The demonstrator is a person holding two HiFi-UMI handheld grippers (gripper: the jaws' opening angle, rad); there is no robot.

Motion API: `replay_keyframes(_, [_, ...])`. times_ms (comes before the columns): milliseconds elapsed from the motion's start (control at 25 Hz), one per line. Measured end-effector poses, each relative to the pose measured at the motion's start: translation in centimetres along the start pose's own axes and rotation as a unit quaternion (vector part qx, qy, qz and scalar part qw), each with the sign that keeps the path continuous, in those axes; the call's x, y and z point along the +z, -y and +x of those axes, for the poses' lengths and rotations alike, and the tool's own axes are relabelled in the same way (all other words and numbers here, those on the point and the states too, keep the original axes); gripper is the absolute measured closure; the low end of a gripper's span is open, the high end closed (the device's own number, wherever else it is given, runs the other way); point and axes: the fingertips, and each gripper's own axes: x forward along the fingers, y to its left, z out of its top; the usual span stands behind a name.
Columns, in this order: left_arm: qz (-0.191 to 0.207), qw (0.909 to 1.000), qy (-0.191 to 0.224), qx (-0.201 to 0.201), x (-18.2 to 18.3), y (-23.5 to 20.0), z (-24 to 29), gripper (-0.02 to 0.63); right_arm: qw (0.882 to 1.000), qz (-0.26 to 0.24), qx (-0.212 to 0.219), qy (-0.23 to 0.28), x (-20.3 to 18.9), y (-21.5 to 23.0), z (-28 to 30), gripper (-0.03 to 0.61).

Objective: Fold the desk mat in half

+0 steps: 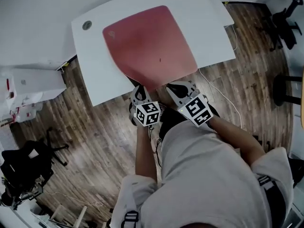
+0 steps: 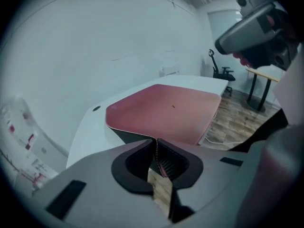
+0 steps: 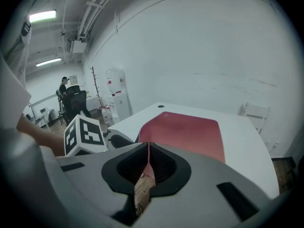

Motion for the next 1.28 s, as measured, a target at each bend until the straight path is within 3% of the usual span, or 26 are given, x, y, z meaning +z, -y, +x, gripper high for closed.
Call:
replay_keyframes(160, [0.109,0.9939,-0.014,-0.015,0.4,2.1,0.8,0.572,1.0,0.02,-0.014,0.014,0.0,0.7,-0.5,0.537])
replay_keyframes(440, [0.206,0.9764,-0.034,-0.055,0.2,5.3,2.6,0.571,0.999,0.032,-0.023,0.026,-0.9,2.1,-1.3,0.537])
replay_keyframes(800, [0.201,0.9746,-0.047,-0.087,0.2,7.3,3.2,0.571,0.998,0.04,-0.03,0.033,-1.0,4.8,-2.0,0.537])
replay_keyframes(1280, [0.211,0.9701,-0.055,-0.106,0.4,8.9,3.6,0.572,0.999,0.04,-0.03,0.002,-4.2,5.6,-1.1,0.537])
